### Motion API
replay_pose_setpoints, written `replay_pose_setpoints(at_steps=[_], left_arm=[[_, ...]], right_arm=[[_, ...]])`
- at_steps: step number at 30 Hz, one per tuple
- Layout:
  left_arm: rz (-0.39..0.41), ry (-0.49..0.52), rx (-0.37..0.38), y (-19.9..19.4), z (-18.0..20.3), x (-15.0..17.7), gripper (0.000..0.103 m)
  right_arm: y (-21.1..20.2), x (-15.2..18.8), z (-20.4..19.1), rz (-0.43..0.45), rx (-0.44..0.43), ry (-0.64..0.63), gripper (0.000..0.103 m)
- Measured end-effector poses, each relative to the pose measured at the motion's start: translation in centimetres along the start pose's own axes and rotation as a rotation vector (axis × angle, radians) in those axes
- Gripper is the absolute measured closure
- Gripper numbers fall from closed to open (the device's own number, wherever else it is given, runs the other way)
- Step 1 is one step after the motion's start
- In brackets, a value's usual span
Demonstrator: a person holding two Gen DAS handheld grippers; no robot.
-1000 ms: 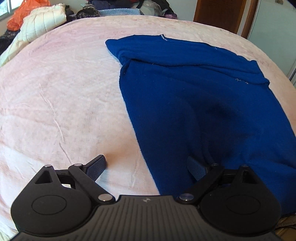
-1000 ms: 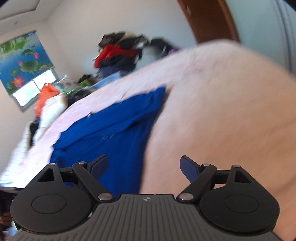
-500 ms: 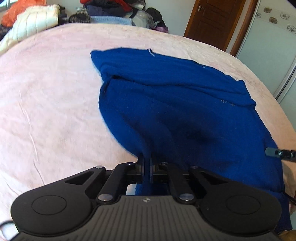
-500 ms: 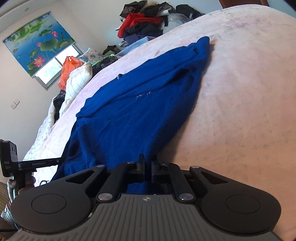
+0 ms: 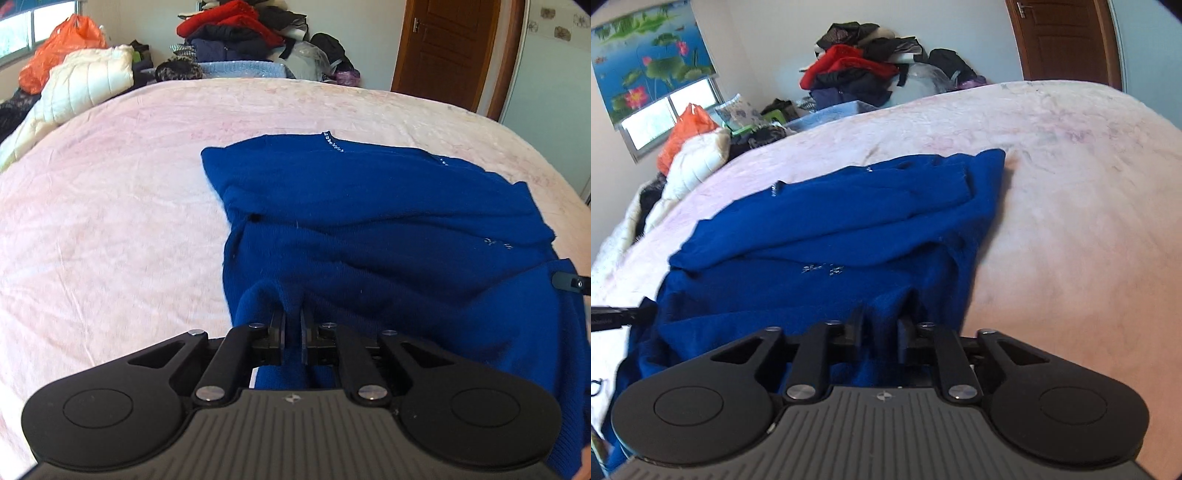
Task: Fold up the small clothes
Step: 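Lift the hem with both grippers and fold it toward the collar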
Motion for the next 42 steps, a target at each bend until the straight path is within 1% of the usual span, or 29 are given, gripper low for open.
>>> replay_pose_setpoints(at_steps=[1,2,3,4,5,6,7,8,11,12,15,17,19,22,23,25,26,27,28,30,32,33,35,37,38,39,41,42], left_arm=[[-0.007,-0.018,0.016,-0.5,-0.5,0.4,0.092],[-0.012,-0.033,0.032,-0.9,-1.1,0.9,0.088],[-0.020,-0.047,0.046,-1.3,-1.6,1.4,0.080],[-0.030,-0.062,0.055,-1.7,-2.1,2.1,0.075],[-0.037,-0.078,0.064,-2.1,-2.6,2.7,0.063],[-0.041,-0.096,0.075,-2.5,-3.0,3.5,0.050],[-0.043,-0.113,0.092,-2.9,-3.3,4.1,0.046],[-0.048,-0.130,0.118,-3.4,-3.5,4.9,0.045],[-0.079,-0.165,0.221,-3.9,-3.3,6.4,0.045],[-0.082,-0.160,0.241,-4.0,-3.0,6.7,0.045],[-0.089,-0.099,0.290,-4.5,-1.5,7.5,0.045],[-0.093,-0.080,0.320,-4.7,-0.7,7.9,0.045],[-0.086,-0.054,0.317,-4.8,-0.3,8.2,0.046],[-0.092,-0.066,0.346,-5.3,-0.5,8.6,0.046],[-0.094,-0.078,0.359,-5.3,-0.8,8.6,0.046],[-0.097,-0.099,0.372,-5.4,-1.1,8.7,0.046],[-0.100,-0.105,0.376,-5.5,-1.1,8.8,0.046],[-0.105,-0.103,0.378,-5.5,-1.2,8.9,0.046],[-0.109,-0.099,0.380,-5.7,-1.3,9.0,0.046],[-0.106,-0.105,0.388,-5.9,-1.6,9.4,0.046],[-0.109,-0.109,0.377,-5.8,-1.4,9.3,0.047],[-0.107,-0.112,0.367,-5.7,-1.3,9.2,0.061],[-0.128,-0.108,0.356,-5.2,-1.1,9.3,0.090],[-0.124,-0.136,0.370,-5.1,-1.3,9.4,0.093],[-0.120,-0.141,0.368,-5.2,-1.4,9.4,0.094],[-0.112,-0.138,0.360,-5.4,-1.3,9.4,0.094],[-0.091,-0.114,0.335,-6.1,-1.0,9.2,0.094],[-0.073,-0.101,0.331,-6.8,-0.9,8.8,0.094]], right_arm=[[-0.7,0.4,0.1,0.003,-0.010,0.011,0.063],[-1.4,0.7,0.3,0.003,-0.016,0.026,0.060],[-2.1,1.1,0.6,-0.001,-0.022,0.046,0.059],[-2.8,1.5,0.9,-0.009,-0.031,0.067,0.058],[-3.3,1.9,1.2,-0.019,-0.040,0.090,0.054],[-3.9,2.4,1.5,-0.030,-0.051,0.113,0.053],[-4.4,3.1,1.9,-0.048,-0.068,0.140,0.052],[-4.9,3.9,2.1,-0.062,-0.097,0.165,0.051],[-6.2,5.8,1.9,-0.110,-0.212,0.221,0.051],[-6.6,6.4,1.7,-0.136,-0.252,0.229,0.051],[-7.3,7.7,0.5,-0.199,-0.348,0.233,0.051],[-7.5,8.5,0.1,-0.218,-0.395,0.252,0.051],[-7.8,9.1,-0.2,-0.228,-0.439,0.277,0.052],[-8.1,9.6,0.0,-0.224,-0.452,0.319,0.060],[-8.1,9.7,0.1,-0.221,-0.451,0.335,0.068],[-7.8,9.9,0.1,-0.228,-0.420,0.337,0.076],[-7.5,10.0,-0.1,-0.236,-0.398,0.321,0.084],[-7.4,10.1,-0.1,-0.240,-0.390,0.317,0.087],[-7.4,10.2,-0.2,-0.241,-0.389,0.321,0.090],[-7.6,10.3,-0.1,-0.235,-0.384,0.318,0.091],[-7.6,10.5,-0.1,-0.232,-0.384,0.315,0.092],[-7.5,10.5,0.0,-0.233,-0.385,0.316,0.092],[-7.5,10.4,-0.2,-0.228,-0.381,0.309,0.092],[-7.3,10.3,-0.3,-0.222,-0.380,0.310,0.093],[-7.5,10.3,-0.3,-0.217,-0.381,0.311,0.099],[-7.7,10.2,-0.5,-0.208,-0.375,0.308,0.099],[-8.2,9.9,-0.7,-0.192,-0.359,0.283,0.096],[-8.6,9.6,-0.8,-0.182,-0.364,0.280,0.096]])
Point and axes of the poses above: each gripper's, at about its wrist camera, not at the fingertips, and y roughly the way its jaws point, z to its right, x to its underside, the point moved 6 cm from there along y, roughly the way its jaws point, and after that the axes turned 1 degree about y, right-handed, at the moved point
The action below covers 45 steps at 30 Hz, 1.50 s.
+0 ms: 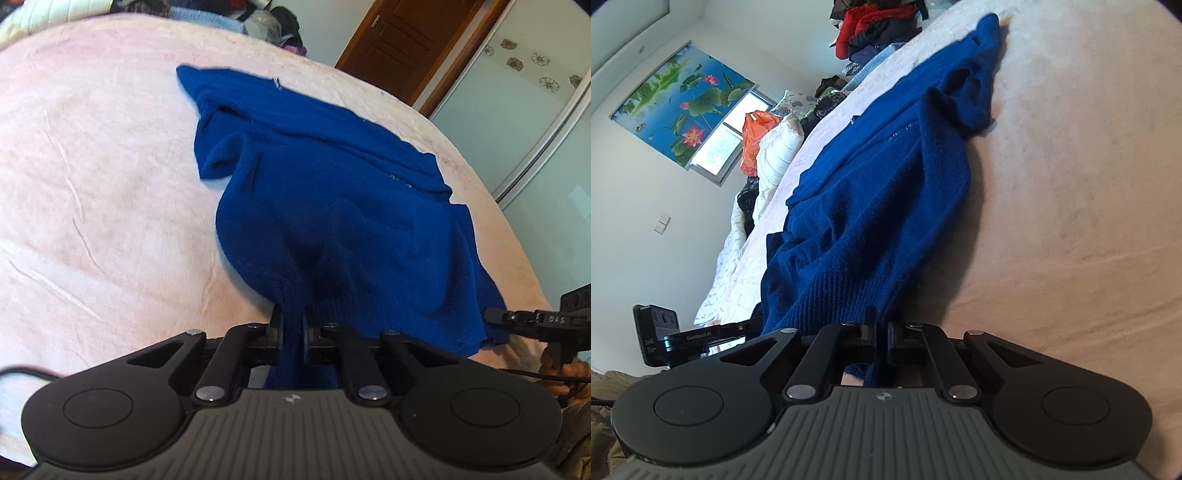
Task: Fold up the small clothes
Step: 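Lift the hem with both grippers and fold it toward the collar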
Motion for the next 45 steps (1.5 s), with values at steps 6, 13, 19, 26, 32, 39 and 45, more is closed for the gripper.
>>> replay_pose_setpoints(at_steps=[6,13,19,26,32,39,45], left_arm=[[0.188,0.112,0.061,-7.0,3.0,-3.1,0.094],[0.298,0.200,0.144,-12.0,5.3,-3.8,0.094],[0.230,0.178,0.106,-10.0,5.2,-3.8,0.094],[0.309,0.097,0.105,-10.3,4.1,-7.0,0.094],[0.338,0.044,0.057,-9.2,3.2,-11.2,0.094],[0.332,0.058,-0.018,-5.6,3.1,-16.4,0.094],[0.317,0.057,-0.073,-1.7,2.4,-20.5,0.094]], right_arm=[[-4.6,-2.2,-3.8,0.104,-0.110,-0.070,0.096],[-10.4,-3.5,-8.2,0.196,-0.238,-0.207,0.096],[-9.2,-2.7,-6.9,0.120,-0.190,-0.173,0.095],[-8.8,-5.3,-7.8,0.196,-0.283,-0.152,0.095],[-6.7,-9.0,-7.1,0.231,-0.290,-0.104,0.095],[-3.6,-14.3,-5.7,0.294,-0.276,-0.036,0.095],[0.2,-18.8,-3.6,0.312,-0.225,0.025,0.095]])
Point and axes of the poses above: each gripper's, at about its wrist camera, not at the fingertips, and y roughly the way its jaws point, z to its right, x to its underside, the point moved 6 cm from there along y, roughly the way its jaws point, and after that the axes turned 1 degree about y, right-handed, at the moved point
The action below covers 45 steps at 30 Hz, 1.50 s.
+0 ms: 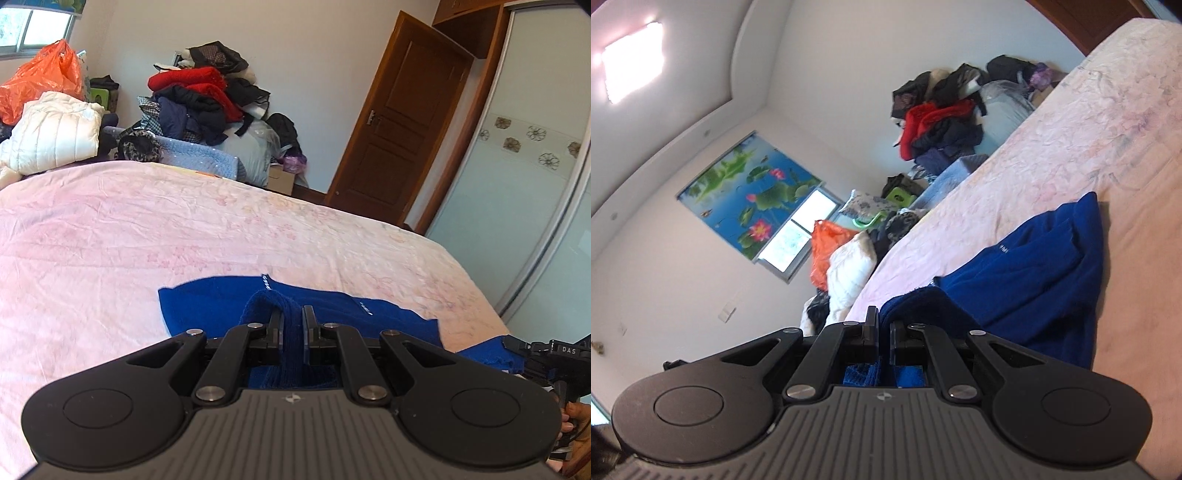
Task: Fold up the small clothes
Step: 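Lift the hem with both grippers and fold it toward the collar, then lay the hem onto the collar with both grippers and hold it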
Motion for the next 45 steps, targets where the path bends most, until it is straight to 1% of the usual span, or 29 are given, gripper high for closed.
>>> replay_pose_setpoints(at_steps=[3,8,11,15,19,27,32,36,39,45], left_arm=[[-0.013,-0.002,-0.027,2.3,-0.6,-0.8,0.094],[-0.033,0.041,-0.100,6.2,-1.3,-1.8,0.094],[-0.051,0.043,-0.125,8.3,-1.8,-2.2,0.094],[-0.076,0.057,-0.162,11.0,-2.4,-2.2,0.094],[-0.113,0.085,-0.204,13.1,-2.7,-1.8,0.094],[-0.138,0.108,-0.245,14.6,-2.4,-1.2,0.094],[-0.134,0.165,-0.297,14.7,-1.3,-0.8,0.094],[-0.134,0.240,-0.356,15.1,-0.2,-0.1,0.094],[-0.133,0.272,-0.370,15.2,0.5,0.3,0.094],[-0.133,0.294,-0.391,15.3,1.1,0.4,0.094]], right_arm=[[2.5,-1.2,1.0,0.001,0.046,-0.016,0.095],[5.9,-2.9,2.3,0.015,0.097,-0.034,0.095],[7.6,-3.6,3.0,0.023,0.138,-0.050,0.095],[9.5,-4.4,4.7,0.034,0.182,-0.042,0.095],[10.8,-4.6,5.9,0.032,0.202,-0.035,0.095],[11.4,-4.6,6.9,0.025,0.224,-0.030,0.095],[11.1,-4.5,7.1,0.036,0.238,-0.033,0.095],[11.1,-4.2,7.1,0.035,0.257,-0.046,0.095],[11.1,-4.0,7.2,0.033,0.268,-0.055,0.095],[10.9,-4.0,7.4,0.030,0.271,-0.052,0.095]])
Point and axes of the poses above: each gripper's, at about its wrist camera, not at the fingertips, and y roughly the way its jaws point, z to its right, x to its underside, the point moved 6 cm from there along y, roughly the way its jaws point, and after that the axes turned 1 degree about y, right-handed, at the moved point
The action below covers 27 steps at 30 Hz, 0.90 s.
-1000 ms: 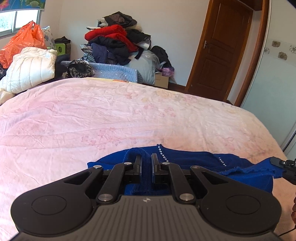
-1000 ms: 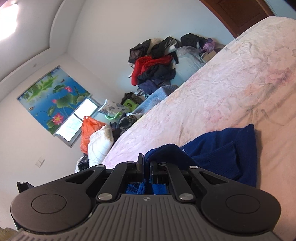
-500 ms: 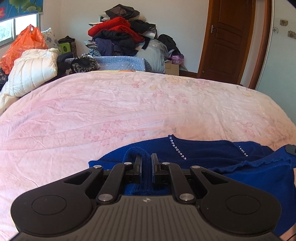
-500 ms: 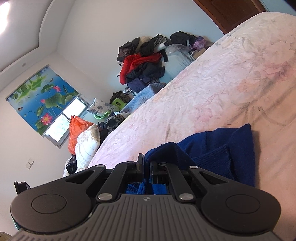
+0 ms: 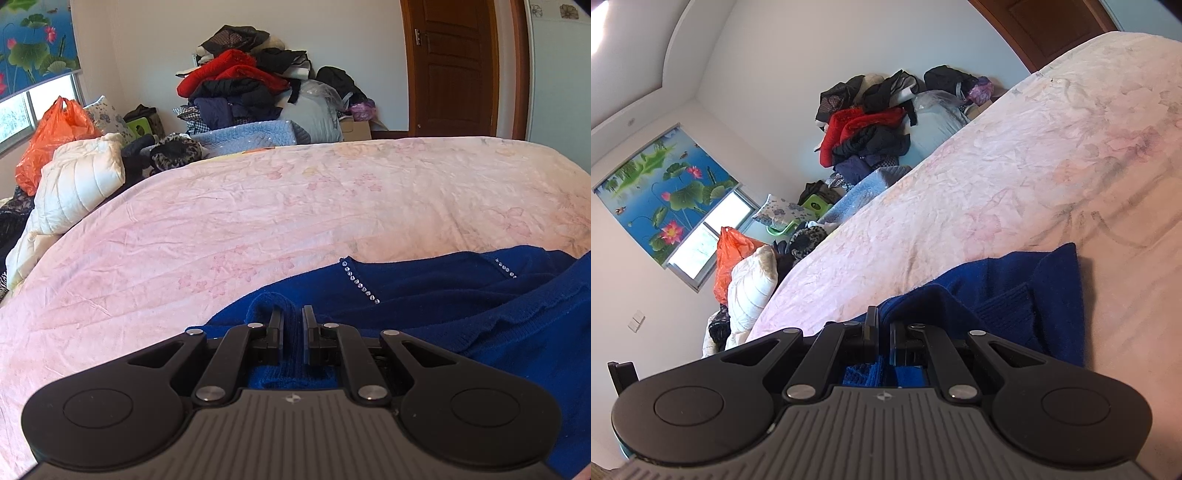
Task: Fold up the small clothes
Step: 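Lay the hem onto the collar with both grippers and hold it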
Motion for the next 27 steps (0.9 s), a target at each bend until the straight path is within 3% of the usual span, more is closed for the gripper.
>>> replay_pose_setpoints(at_steps=[27], left_arm=[[-0.031,-0.007,-0.005,0.70,-0.15,0.62,0.094]], right_arm=[[-0.19,0.49,0.50,0.006,0.010,0.018,0.095]])
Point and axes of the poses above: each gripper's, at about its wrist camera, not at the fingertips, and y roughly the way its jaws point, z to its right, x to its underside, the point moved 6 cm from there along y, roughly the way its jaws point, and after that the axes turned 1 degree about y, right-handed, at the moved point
